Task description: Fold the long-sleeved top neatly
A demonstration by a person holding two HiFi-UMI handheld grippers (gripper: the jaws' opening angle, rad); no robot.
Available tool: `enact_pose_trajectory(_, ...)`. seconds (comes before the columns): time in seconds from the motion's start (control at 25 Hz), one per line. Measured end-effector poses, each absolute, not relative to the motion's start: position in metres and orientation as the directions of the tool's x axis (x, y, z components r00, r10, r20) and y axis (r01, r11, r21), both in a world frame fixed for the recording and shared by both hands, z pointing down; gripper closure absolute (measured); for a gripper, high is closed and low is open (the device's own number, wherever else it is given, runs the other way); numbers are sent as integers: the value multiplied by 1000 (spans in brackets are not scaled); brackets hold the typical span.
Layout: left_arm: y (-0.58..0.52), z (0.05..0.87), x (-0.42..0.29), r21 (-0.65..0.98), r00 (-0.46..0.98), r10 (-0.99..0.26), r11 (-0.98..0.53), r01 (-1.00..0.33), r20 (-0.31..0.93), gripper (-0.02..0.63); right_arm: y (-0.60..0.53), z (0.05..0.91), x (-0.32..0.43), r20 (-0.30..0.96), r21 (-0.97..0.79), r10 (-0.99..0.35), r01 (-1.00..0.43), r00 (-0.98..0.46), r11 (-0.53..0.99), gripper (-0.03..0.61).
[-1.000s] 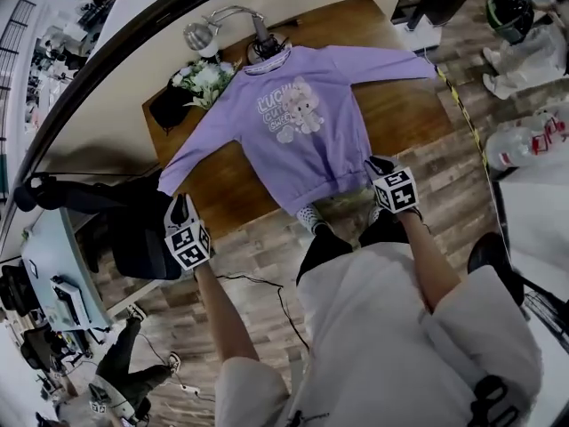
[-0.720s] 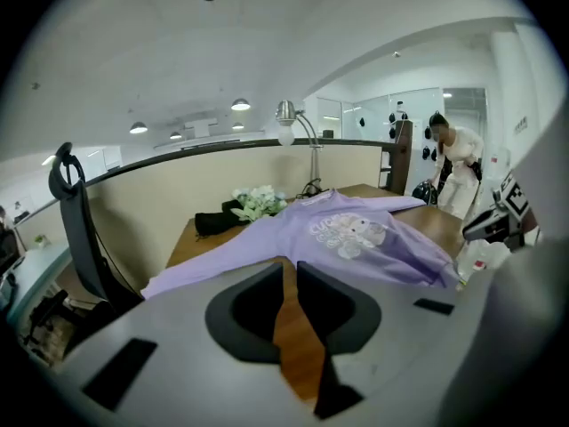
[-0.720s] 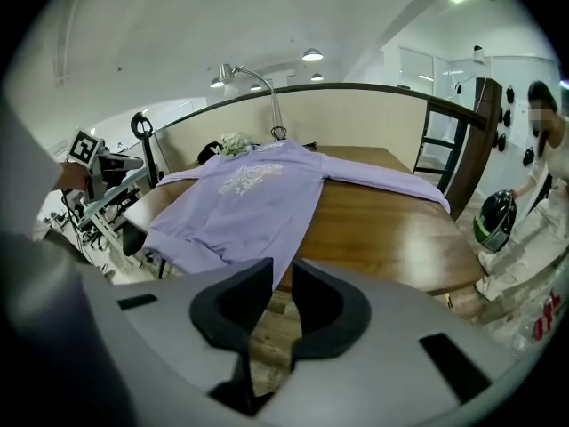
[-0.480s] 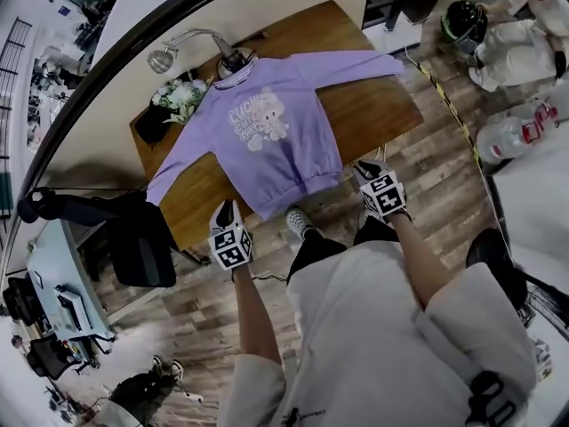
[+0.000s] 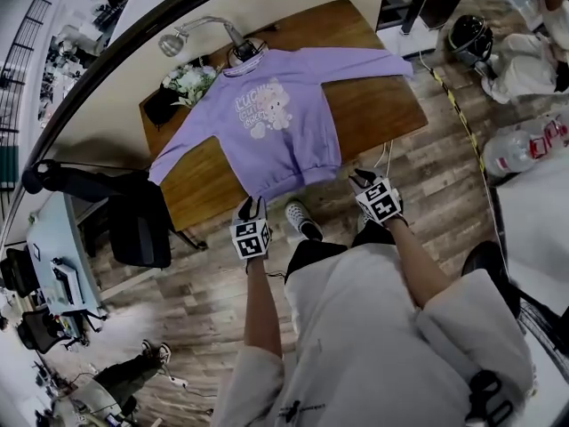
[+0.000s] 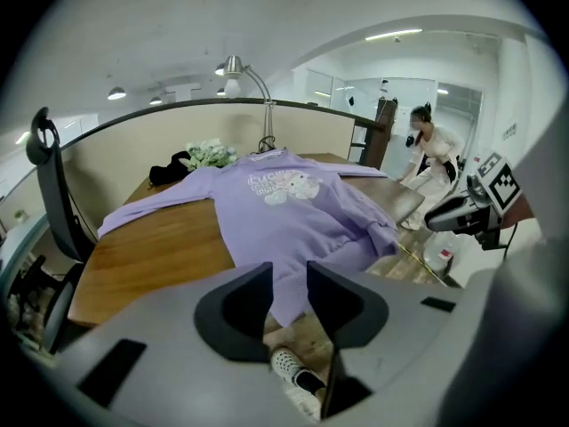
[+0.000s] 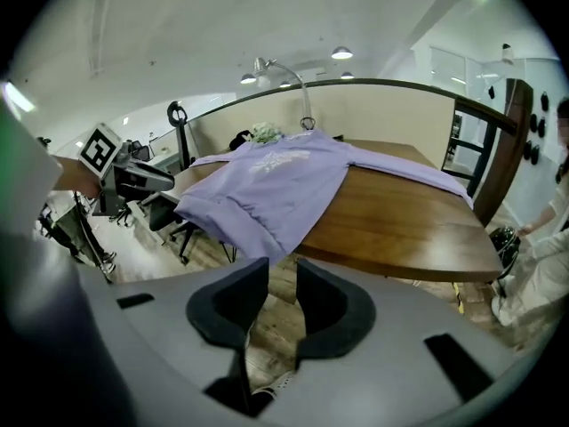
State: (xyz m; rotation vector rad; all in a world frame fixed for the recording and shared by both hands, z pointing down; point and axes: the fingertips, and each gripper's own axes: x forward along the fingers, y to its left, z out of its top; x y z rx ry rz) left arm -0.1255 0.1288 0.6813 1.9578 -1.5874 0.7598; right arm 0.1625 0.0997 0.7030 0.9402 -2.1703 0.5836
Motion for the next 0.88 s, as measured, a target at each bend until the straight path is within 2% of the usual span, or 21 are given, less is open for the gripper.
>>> enact_pose_trajectory(0.2, 151, 705, -128, 42, 135, -676, -152, -988, 724, 423, 112, 715, 135, 760, -80, -413, -702, -502, 707, 399)
enact_pose_trajectory(0.28, 156, 719, -129, 65, 144, -656, -144, -987, 741, 416, 109, 724, 125, 781, 34, -430, -657, -453, 753, 353)
enact_pose_trajectory(0.32, 158, 726, -129, 82, 151, -643, -137, -987, 751, 416, 106, 728, 119, 792, 115, -447, -617, -417, 779, 308)
enact_pose_trajectory(0.44, 157, 742, -132, 122, 166, -623, -114, -986, 764, 416, 98, 738, 100, 804, 296, -488, -484, -338, 823, 293)
enact_pose_trajectory(0.52, 152, 745, -132, 128, 176, -623, -122, -984, 762, 416, 93, 744, 91, 810, 326, -495, -460, -315, 826, 315)
enact_pose_trajectory(0.6, 146, 746, -132, 116, 182, -618, -146, -982, 765, 422, 87, 747, 91, 811, 325, -505, -489, -297, 809, 431)
enact_pose_trajectory(0.68, 142, 743, -136, 113, 183, -631, -151, -982, 754, 535, 83, 743, 95, 800, 303, -518, -541, -302, 784, 533)
enact_pose_trajectory(0.72, 142, 740, -138, 117, 185, -639, -147, -982, 747, 553, 84, 740, 98, 795, 288, -520, -562, -311, 776, 563)
enact_pose_trajectory(0.88, 149, 736, -140, 101, 181, -642, -160, -982, 745, 563, 95, 736, 121, 801, 205, -492, -616, -341, 760, 563)
